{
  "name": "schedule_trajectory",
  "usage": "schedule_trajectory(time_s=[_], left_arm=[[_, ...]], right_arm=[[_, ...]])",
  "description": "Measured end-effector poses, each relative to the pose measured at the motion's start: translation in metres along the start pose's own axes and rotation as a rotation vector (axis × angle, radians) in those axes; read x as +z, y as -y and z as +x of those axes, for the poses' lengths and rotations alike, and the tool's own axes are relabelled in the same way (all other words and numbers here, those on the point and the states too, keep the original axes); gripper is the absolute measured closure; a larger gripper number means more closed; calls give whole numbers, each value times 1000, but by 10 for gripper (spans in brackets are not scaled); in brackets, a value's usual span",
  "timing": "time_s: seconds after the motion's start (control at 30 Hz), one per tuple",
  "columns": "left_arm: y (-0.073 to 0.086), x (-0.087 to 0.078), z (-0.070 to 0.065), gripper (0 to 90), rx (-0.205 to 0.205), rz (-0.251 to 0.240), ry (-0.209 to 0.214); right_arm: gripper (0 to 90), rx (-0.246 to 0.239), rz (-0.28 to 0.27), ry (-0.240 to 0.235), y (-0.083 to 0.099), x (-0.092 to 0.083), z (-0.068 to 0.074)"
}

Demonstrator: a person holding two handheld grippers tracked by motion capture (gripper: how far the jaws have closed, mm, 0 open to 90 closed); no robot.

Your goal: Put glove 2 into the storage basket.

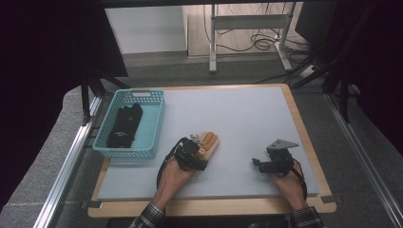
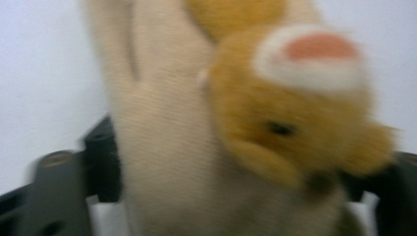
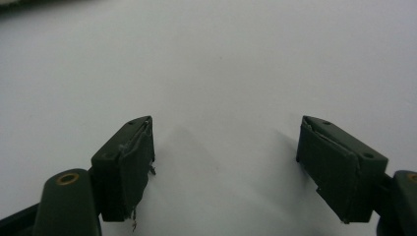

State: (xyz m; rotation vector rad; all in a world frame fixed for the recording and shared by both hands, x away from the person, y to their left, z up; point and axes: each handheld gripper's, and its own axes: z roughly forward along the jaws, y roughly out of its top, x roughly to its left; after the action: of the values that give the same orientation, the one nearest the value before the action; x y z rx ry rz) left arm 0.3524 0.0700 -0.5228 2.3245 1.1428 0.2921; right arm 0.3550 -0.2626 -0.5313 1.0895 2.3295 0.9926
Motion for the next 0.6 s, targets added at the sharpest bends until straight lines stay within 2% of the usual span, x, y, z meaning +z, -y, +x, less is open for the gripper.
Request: schedule_trajectory(time_s=[0.1, 0.23, 0.43, 0.6], left_arm=[[-1, -2, 1, 432, 6, -4, 9], [-1, -4, 2, 554, 10, -2, 27], [-1, -11, 5, 617, 6, -33, 47], [-8, -24, 12, 648, 9, -58, 50]], right_arm=[[215, -1, 0, 1, 0, 0, 0], [215, -2, 0, 1, 0, 0, 0], [215, -2, 0, 0, 0, 0, 0], [215, -1, 2, 0, 0, 0, 0]])
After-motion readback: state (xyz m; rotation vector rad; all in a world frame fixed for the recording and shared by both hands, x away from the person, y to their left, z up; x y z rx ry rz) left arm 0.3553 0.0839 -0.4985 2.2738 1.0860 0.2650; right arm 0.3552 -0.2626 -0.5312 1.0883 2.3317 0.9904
